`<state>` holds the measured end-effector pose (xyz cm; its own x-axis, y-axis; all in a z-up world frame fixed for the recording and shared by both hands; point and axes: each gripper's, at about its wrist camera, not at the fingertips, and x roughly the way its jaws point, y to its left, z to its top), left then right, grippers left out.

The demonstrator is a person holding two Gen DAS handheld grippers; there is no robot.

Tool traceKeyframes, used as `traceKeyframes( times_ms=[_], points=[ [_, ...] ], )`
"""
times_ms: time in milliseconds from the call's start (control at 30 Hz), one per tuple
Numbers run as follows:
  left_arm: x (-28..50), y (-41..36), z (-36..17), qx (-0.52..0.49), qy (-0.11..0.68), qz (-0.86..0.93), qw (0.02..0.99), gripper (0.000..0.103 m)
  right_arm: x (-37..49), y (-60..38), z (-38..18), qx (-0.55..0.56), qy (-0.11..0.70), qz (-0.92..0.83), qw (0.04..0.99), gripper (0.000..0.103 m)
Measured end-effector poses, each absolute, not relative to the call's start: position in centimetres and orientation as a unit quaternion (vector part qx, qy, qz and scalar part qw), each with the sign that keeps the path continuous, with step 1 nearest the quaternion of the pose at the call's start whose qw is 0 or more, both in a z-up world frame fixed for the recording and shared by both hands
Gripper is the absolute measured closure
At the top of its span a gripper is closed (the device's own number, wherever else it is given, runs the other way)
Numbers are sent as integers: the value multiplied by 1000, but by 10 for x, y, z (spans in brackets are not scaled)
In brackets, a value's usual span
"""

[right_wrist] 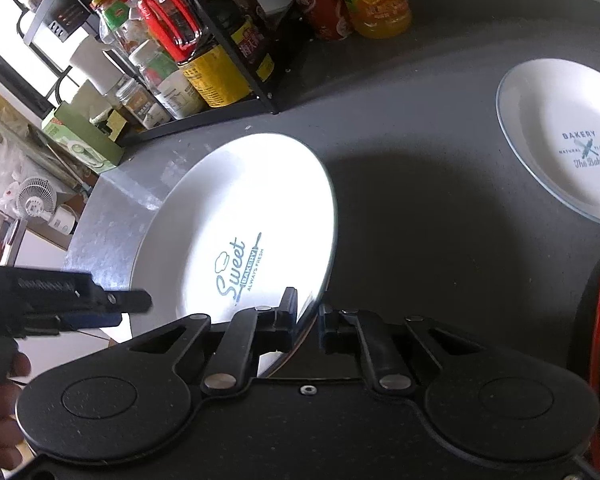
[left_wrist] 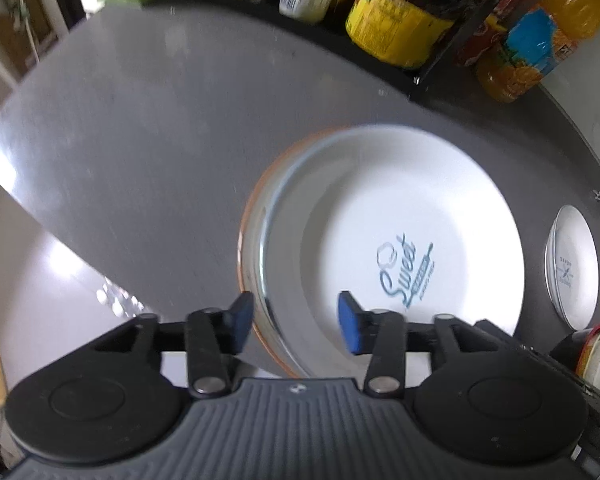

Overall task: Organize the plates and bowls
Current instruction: 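Lower the 'Sweet' plate onto the orange-rimmed plate and open both grippers, then move both grippers toward the white plate printed 'BAKERY'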

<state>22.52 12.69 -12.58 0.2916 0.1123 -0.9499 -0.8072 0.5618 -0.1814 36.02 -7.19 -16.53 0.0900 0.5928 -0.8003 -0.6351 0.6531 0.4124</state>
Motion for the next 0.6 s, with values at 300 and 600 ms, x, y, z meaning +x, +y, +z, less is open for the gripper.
traceKeyframes(
  times_ms=[300,600],
  points=[
    [229,147,-136,-332,511,332,720,52,360,-67,-168,-25,536,404,741,93],
    [220,163,-153,-337,503,368,706,52,360,-56,-170,-41,539,394,743,85]
  ],
)
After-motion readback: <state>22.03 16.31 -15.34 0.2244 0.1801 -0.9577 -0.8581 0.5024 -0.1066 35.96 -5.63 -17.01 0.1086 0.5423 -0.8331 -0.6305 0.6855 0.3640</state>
